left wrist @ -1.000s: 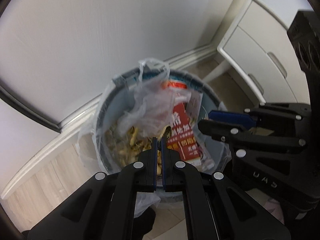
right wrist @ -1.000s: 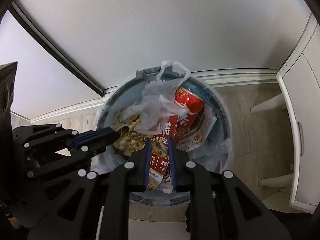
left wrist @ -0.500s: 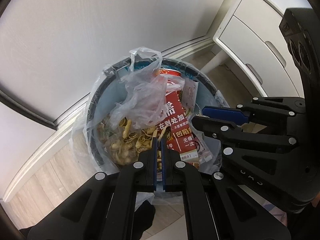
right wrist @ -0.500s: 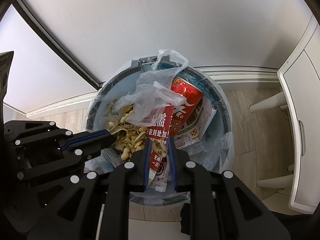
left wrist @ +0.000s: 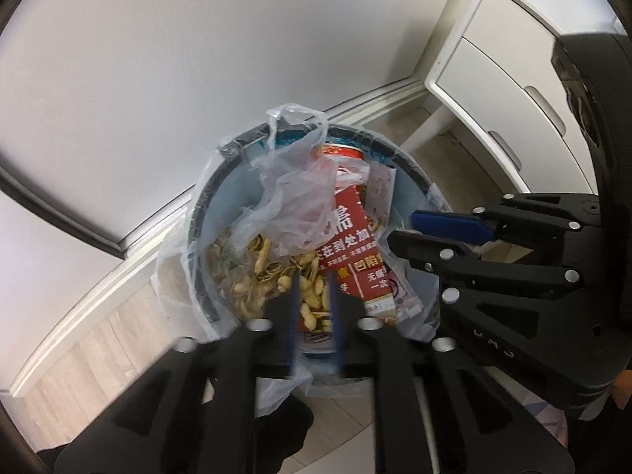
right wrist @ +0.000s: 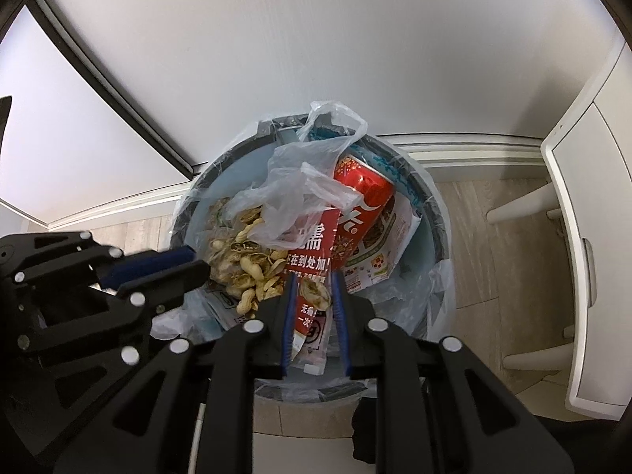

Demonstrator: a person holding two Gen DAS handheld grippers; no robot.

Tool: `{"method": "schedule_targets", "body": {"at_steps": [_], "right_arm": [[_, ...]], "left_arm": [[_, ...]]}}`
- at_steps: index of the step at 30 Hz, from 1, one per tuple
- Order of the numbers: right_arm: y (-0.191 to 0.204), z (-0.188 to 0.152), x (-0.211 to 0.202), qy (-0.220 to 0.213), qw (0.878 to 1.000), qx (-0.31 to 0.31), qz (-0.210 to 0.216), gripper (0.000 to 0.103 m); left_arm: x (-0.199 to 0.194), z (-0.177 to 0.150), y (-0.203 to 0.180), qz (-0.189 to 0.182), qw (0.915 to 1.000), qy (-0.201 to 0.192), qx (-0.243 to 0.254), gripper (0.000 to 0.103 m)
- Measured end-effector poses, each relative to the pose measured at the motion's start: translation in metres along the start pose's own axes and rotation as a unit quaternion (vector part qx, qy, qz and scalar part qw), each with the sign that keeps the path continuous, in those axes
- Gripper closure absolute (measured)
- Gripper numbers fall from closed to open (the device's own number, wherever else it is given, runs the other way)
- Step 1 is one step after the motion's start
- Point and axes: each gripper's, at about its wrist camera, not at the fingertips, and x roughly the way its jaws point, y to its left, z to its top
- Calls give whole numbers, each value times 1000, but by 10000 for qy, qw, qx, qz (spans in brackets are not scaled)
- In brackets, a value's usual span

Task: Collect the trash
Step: 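Open the left tool to drop the shell into the bin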

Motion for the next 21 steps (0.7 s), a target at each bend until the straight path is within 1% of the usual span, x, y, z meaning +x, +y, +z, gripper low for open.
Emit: {"method": "schedule_targets", "body": {"at_steps": [1,3,5,7,8,9,10,11,12,13,15,16,18,21], "right_arm": [[0,0,-1,-36,10000,21,-46,63],[-4,0,-3,-99,9999,96,-85,52],[-7,0,-5,-133,9997,165,-115,47],[-10,0,-7,-185,9994,193,-222,44],[-11,0,-8,-203,9993,193,-257,43],[-12,0,-9,-242,9990,197,-323,41],[-13,-1,-10,-273,9987,203,-376,39],[-15,-1,-12,-305,9983,218,-453,35],[-17,-1,-13,-340,9977,242,-535,29],[-19,-2,-14,-370,9973,266,-584,26],[-22,-2,-16,-434,9964,335,-653,16],[-23,-2,-17,-472,9959,357,-688,15],[-24,-2,-20,-532,9951,349,-752,15],[-25,-3,-21,-578,9941,325,-861,14]], "left_arm": [[-2,0,2,27,10000,-31,-37,79],[-4,1,4,28,9999,-63,-86,77],[-5,1,5,55,9999,-90,-98,76],[-6,1,4,102,9999,-109,-72,70],[-7,1,4,123,9998,-132,-71,65],[-8,2,5,143,9997,-153,-79,58],[-9,2,6,183,9996,-186,-102,54],[-10,3,8,222,9994,-210,-139,44],[-11,3,10,265,9992,-232,-177,36],[-12,3,13,356,9988,-257,-239,32],[-13,4,17,468,9979,-295,-322,21],[-14,4,20,549,9972,-319,-383,19],[-14,4,24,568,9968,-336,-448,12],[-14,5,27,606,9961,-374,-514,6]]}}
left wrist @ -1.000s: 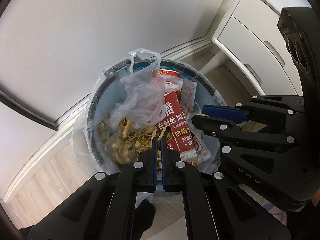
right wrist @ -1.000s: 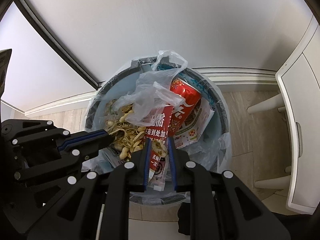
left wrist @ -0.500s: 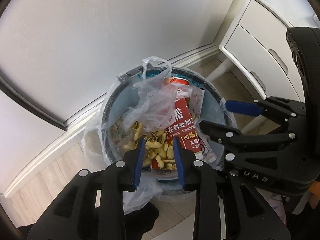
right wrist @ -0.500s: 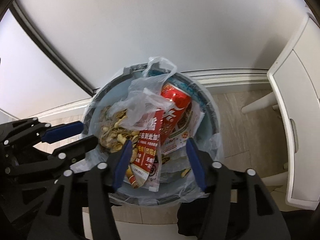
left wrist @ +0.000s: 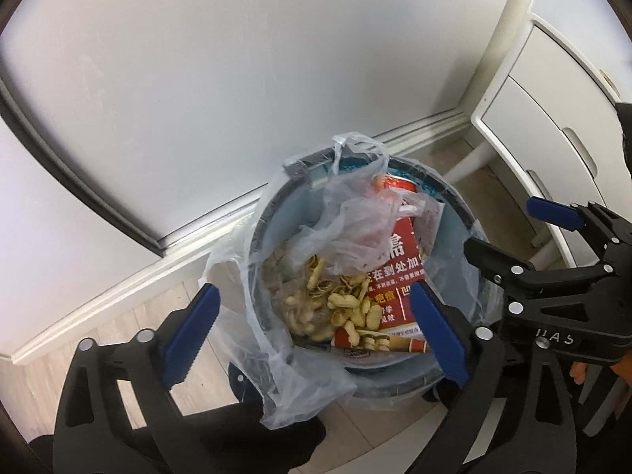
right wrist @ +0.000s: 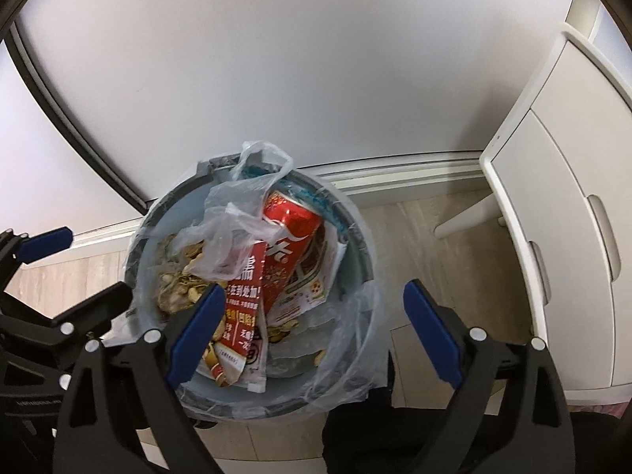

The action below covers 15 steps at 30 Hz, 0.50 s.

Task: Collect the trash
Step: 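Open the left tool to drop the shell into the bin, then move both open tools back over the cabinet top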

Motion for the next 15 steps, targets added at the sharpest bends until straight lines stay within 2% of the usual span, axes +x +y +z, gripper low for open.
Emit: {"method": "schedule_targets", "body": {"at_steps": [3,15], "right_arm": [[-2,0,-1,-23,9999,38,-104,8],[-7,1,-13,-131,9996,138,-214,8]], "left_arm": [[0,0,2,78,10000,-43,-24,6],[-5,5,18,132,9986,-243,-441,6]]}}
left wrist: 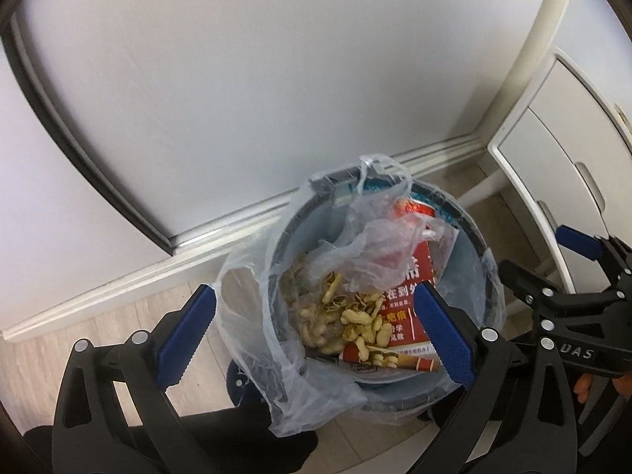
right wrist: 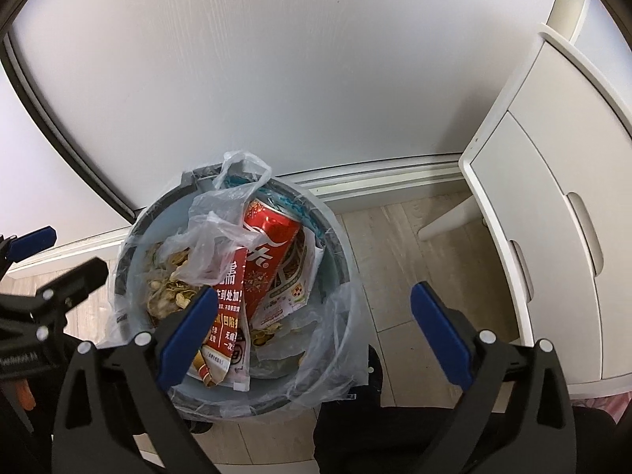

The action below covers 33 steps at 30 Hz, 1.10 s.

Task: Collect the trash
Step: 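Move both open tools back over the cabinet top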

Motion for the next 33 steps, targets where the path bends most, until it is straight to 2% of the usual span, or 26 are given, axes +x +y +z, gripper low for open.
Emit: {"method": "schedule_targets", "body": {"at_steps": [4,12,21,27,33], "right_arm": [[-10,8,-22,-138,9994,269,182,8],[-46,37,-104,-926,9935,633,183,8],[-82,52,-167,-1474,9864,692,-211,8],[-112,51,-193,-1648,9818,870,-373,8],[-143,47,-216,-1795,9760,1094,-559,8]], "left_arm": [[-16,5,-1,-87,9998,-187,-3,6],[-65,32,-26,-398,9960,-733,311,6],[-124,79,-85,-832,9838,-1303,906,6],[-153,107,-122,-1210,9760,-1483,1037,6],[-165,124,-154,-1414,9697,-1572,1225,6]]}}
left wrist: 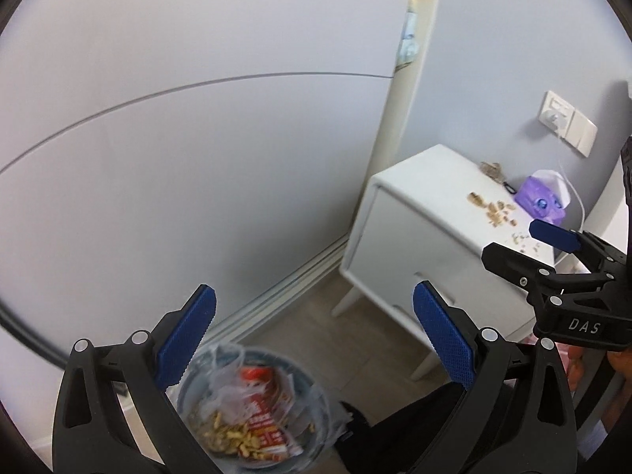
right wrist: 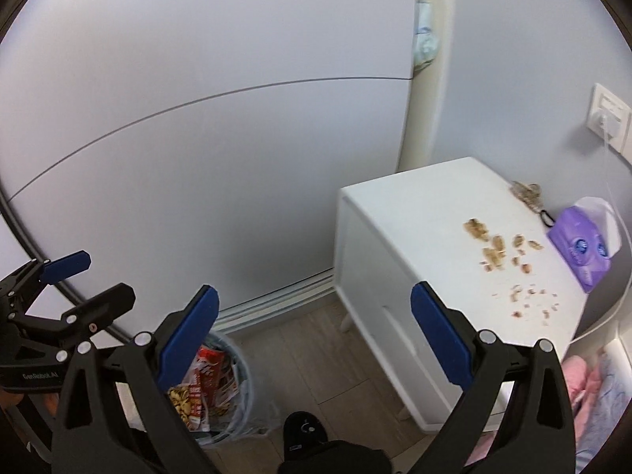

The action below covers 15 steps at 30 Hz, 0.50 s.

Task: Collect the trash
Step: 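Move both open tools back over the cabinet top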

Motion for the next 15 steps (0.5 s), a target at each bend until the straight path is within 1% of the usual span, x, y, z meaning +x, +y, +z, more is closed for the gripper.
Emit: {"method": "schedule_targets", "body": {"at_steps": [6,15], "right_arm": [[-34,8,-14,-184,9991,197,-316,8],[-100,20,-25,-286,9953,429,-815,8]], "left_arm": [[9,21,-37,-195,9992,6,344,6],[36,50,-98,-737,9949,13,691,6]]}}
